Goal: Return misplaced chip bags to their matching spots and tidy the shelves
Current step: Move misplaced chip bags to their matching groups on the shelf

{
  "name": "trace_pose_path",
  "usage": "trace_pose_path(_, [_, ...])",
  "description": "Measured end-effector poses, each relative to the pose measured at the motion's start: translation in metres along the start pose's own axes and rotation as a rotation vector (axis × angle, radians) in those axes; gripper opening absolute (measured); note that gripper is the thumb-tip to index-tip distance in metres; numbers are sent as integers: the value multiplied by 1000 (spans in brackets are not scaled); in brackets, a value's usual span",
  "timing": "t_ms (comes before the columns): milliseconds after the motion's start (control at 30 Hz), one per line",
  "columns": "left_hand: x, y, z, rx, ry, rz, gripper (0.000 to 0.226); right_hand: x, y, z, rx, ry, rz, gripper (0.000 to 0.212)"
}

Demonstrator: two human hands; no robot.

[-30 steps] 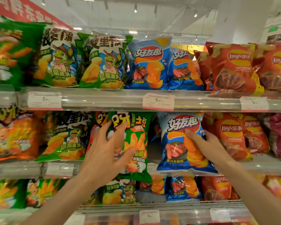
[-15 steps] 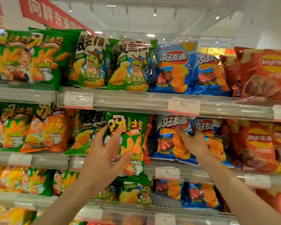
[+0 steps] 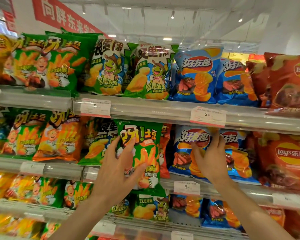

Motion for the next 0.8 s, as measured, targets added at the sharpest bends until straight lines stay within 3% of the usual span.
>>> trace_pose_path(133, [0,0,1,28,-12,-16,73,7,-6,6,245,204,-11,82])
trace_pose_path(300, [0,-1,2,47,2,-15,74,14,-32,1,436,313,179,81])
trace_pose_path(800, [0,0,5,70,25,0,72,19,-26,-16,388,500,488,79])
Point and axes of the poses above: each hand's wrist, its own x-axis away from the middle knuckle, its own y-axis out of the back of the hand, z = x × y, the point moved 6 cm from there along -x, towards the middle knuckle, and after that the axes turned 3 degrees about -y, right-handed, at the moved point
